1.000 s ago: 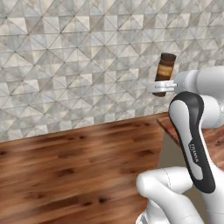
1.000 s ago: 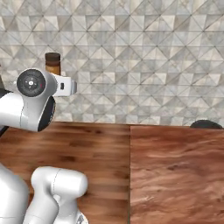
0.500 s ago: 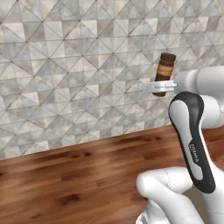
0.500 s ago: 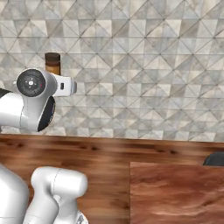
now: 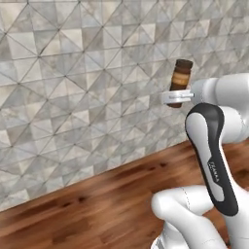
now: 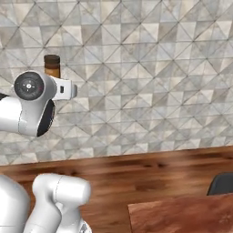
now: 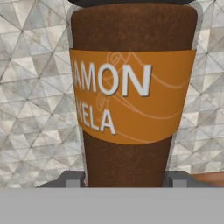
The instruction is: Take the cinnamon bottle from the cabinet and place it on the dining table, next to the plate with the cupcake. Then take the chocolate from the dining counter and place it on the cupcake plate.
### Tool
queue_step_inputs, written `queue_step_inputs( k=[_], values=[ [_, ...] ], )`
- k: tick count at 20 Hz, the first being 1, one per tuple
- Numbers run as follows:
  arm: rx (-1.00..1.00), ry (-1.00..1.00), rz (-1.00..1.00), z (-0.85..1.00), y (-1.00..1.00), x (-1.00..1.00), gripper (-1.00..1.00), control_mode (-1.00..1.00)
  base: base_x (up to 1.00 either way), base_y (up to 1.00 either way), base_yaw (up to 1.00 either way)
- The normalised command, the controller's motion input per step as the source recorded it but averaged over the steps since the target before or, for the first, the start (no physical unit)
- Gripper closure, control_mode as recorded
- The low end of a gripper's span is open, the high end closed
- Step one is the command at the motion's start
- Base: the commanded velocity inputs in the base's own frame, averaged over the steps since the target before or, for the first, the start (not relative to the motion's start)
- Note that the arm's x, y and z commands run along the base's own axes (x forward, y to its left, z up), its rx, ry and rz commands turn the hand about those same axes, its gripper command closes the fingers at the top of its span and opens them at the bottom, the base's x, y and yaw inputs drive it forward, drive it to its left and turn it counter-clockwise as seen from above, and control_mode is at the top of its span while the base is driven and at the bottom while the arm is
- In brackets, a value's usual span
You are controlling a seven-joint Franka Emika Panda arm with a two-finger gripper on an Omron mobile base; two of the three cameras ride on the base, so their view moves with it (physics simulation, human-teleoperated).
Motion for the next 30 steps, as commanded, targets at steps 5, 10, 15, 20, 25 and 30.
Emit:
queue_step_inputs(
  k=[5,10,15,20,25,30],
  values=[
    [0.00,0.00,0.00,0.00,0.00,0.00,1.00,1.00,0.61,0.31,-0.51],
    [0.00,0.00,0.00,0.00,0.00,0.00,1.00,1.00,0.61,0.31,-0.52],
    [0.00,0.00,0.00,0.00,0.00,0.00,1.00,1.00,0.53,0.32,-0.60],
    [0.00,0.00,0.00,0.00,0.00,0.00,1.00,1.00,0.47,0.29,-0.65],
    [0.00,0.00,0.00,0.00,0.00,0.00,1.00,1.00,0.52,0.28,-0.59],
    [0.00,0.00,0.00,0.00,0.00,0.00,1.00,1.00,0.73,0.24,-0.37]
  ],
)
